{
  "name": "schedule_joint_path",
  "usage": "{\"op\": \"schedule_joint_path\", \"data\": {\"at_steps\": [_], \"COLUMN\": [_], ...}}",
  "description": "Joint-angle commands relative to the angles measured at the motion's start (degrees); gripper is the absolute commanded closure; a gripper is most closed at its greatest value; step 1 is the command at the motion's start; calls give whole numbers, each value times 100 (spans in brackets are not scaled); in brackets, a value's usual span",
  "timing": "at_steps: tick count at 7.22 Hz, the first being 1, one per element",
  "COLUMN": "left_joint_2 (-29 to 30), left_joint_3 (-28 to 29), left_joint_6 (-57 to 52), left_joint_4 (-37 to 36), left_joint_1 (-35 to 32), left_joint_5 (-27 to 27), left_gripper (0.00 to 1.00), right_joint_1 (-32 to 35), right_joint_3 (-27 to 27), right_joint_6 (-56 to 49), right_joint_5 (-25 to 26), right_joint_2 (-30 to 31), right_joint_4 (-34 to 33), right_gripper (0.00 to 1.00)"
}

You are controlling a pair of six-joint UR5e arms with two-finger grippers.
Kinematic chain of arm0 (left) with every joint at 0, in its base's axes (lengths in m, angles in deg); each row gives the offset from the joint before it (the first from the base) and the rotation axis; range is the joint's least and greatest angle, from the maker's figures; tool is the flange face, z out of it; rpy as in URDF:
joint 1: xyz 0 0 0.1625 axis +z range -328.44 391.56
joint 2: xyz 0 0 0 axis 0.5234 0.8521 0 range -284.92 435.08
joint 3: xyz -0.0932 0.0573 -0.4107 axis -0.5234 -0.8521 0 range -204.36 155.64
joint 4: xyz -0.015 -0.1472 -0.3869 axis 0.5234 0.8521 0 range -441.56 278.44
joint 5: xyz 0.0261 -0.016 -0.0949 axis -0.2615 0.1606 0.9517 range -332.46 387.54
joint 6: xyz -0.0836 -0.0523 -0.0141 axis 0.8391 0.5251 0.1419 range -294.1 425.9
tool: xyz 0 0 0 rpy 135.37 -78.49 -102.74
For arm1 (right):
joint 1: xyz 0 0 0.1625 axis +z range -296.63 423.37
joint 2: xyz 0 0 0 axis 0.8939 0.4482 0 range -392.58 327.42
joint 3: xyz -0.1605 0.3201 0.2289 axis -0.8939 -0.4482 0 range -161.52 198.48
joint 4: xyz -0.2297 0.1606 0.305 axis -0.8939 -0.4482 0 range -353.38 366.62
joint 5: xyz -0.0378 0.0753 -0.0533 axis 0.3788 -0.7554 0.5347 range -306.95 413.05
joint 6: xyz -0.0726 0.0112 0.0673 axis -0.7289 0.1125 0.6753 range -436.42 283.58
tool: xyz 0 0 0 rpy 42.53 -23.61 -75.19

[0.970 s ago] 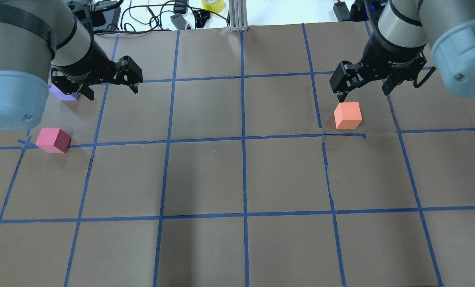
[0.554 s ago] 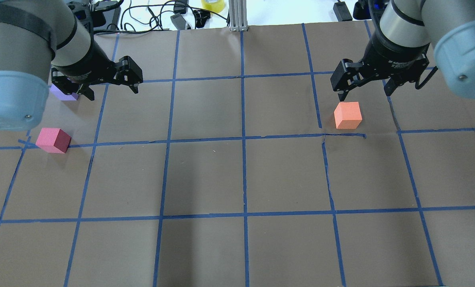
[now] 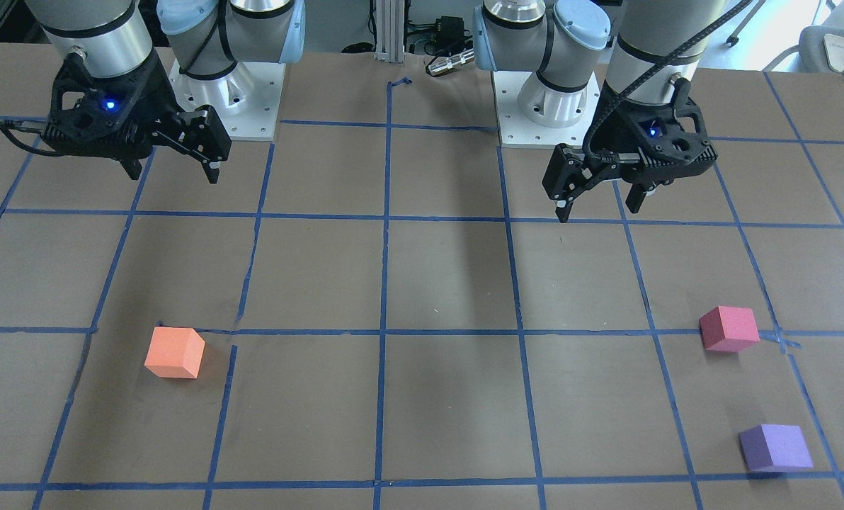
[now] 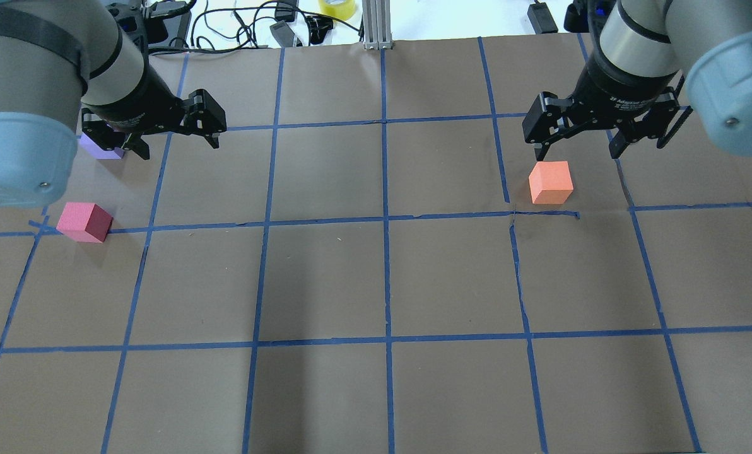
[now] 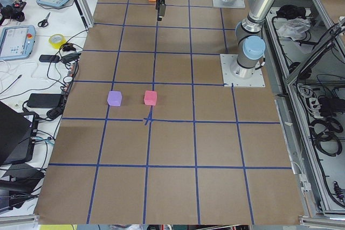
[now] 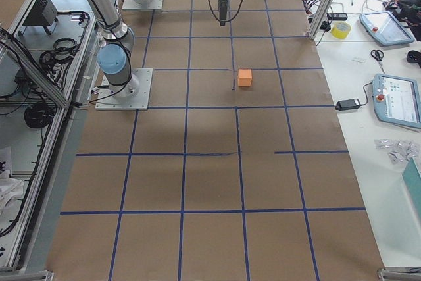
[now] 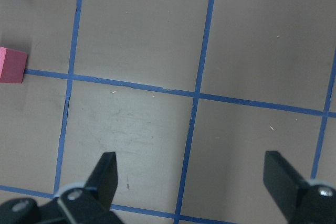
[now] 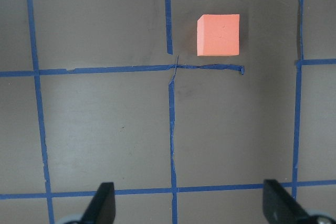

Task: Arrange blocks in a line
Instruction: 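Lower the open right gripper over the orange cube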

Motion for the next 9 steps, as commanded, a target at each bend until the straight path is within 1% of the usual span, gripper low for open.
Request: {"op": "schedule_joint_path", "data": {"at_steps": [1, 3, 4, 5, 6, 8, 9], "left_joint_2": [0, 9, 9, 9, 9, 9, 17], "left_joint_3": [0, -9, -9, -9, -9, -9, -9], "left_joint_6": [0, 0, 0, 0, 0, 0, 0], "left_joint_4": [0, 0, 0, 0, 0, 0, 0], "left_joint_1": [0, 0, 0, 0, 0, 0, 0], "left_joint_5": [0, 0, 0, 0, 0, 0, 0], "left_gripper": [0, 0, 0, 0, 0, 0, 0], "right_joint_1": [-7, -16, -33, -42, -51, -60, -68], "right_joint_3": [0, 0, 0, 9, 9, 70, 70], "right_joint_6": [5, -3, -3, -21, -38, -73, -109], "right_joint_5": [0, 0, 114, 419, 501, 501, 484], "right_joint_2": [-26, -35, -26, -44, -52, -114, -245], "right_joint_4": [-16, -25, -25, -25, -34, -95, -104], "right_gripper": [0, 0, 0, 0, 0, 0, 0]}}
